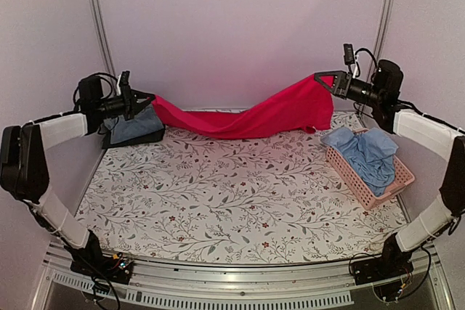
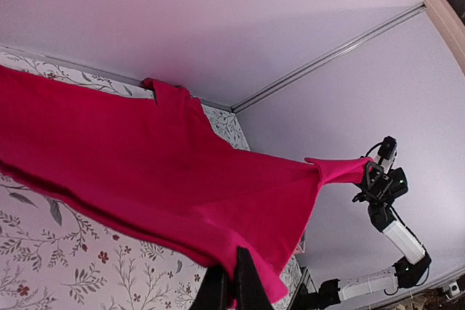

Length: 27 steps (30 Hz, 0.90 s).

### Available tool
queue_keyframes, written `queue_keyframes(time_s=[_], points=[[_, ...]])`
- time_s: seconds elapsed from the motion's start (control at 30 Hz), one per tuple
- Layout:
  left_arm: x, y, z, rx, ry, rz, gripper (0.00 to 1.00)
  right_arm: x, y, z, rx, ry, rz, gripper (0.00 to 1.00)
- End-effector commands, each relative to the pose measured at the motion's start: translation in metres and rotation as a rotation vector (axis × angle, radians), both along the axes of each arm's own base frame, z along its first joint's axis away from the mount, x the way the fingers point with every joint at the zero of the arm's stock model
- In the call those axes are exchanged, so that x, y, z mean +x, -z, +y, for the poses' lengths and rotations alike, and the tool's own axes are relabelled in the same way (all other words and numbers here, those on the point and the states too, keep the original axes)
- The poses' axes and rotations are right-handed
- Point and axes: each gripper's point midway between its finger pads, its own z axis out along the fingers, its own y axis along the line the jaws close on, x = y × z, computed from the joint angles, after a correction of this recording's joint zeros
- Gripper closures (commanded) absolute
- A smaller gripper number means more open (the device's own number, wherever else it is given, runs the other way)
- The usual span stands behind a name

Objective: Fold and stack the mixed laundry pile
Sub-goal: Flatten out the crumpled T-shirt at the center of the board.

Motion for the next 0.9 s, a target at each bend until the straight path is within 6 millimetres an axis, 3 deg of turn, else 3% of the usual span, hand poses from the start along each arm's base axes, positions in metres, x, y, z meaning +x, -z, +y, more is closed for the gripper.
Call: queue_keyframes(time_s=[0.0,0.13,0.2,0.27,0.4,0.57,0.73,0.87], points=[[-0.058,0.077,-0.001,0.089,0.028,0.158,1.0,-0.064,0.04,0.01,-0.049,-0.017,0.042,1.0],[-0.111,0.131,0.001,0.124,0.029,0.31,1.0,-0.112,0.092,0.012,-0.1,-0.005,0.142,1.0],[-0.138,0.154,0.005,0.148,0.009,0.397,1.0,-0.135,0.107,0.009,-0.112,-0.005,0.176,1.0],[-0.161,0.163,0.004,0.148,0.007,0.43,1.0,-0.152,0.124,0.005,-0.126,0.003,0.223,1.0],[-0.179,0.157,0.007,0.169,-0.051,0.482,1.0,-0.186,0.142,-0.001,-0.12,0.015,0.288,1.0],[-0.219,0.19,0.024,0.214,-0.169,0.733,1.0,-0.212,0.165,-0.006,-0.12,0.029,0.416,1.0],[-0.259,0.223,0.035,0.199,-0.267,0.908,1.0,-0.225,0.197,-0.007,-0.145,0.028,0.609,1.0],[-0.285,0.238,0.034,0.171,-0.281,1.044,1.0,-0.238,0.225,-0.012,-0.201,0.056,0.792,1.0]])
